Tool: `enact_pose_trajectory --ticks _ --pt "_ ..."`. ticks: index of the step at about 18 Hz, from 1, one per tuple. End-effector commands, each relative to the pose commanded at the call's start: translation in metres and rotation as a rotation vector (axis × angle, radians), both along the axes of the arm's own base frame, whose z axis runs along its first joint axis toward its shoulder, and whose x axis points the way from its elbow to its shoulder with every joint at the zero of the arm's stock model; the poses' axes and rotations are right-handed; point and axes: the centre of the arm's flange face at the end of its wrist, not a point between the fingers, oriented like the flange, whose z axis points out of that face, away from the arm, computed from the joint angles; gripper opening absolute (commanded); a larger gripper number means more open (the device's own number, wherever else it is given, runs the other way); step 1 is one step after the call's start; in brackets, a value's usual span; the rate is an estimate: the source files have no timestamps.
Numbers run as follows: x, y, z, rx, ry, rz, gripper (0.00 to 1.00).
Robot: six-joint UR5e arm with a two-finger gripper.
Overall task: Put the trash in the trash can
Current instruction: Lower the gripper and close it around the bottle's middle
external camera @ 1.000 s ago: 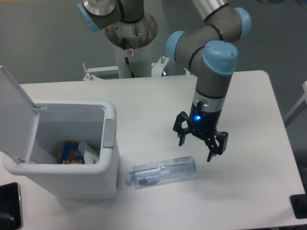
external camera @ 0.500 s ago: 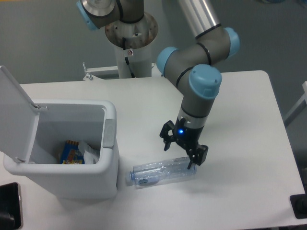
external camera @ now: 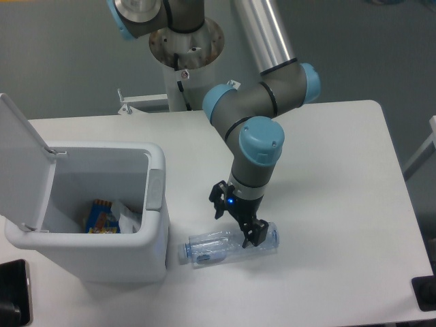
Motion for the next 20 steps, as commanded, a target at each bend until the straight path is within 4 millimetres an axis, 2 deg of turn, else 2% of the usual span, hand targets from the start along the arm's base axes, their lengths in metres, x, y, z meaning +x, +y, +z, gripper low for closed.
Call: enact_pose_trajectory --ticks 10,13,15,18,20 --pt "0.011 0.03 -0.034 -0.028 -0.014 -0.048 1.0" --pt "0.011 0.03 -0.047 -0.054 -0.013 -0.049 1.0" --pt "0.019 0.038 -0.056 -0.087 0.004 -0.068 1.0" --pt "0.022 0.04 -0.058 -0.092 0.022 -0.075 1.0" --pt "0.021 0.04 -0.056 -0.089 0.025 -0.073 0.96"
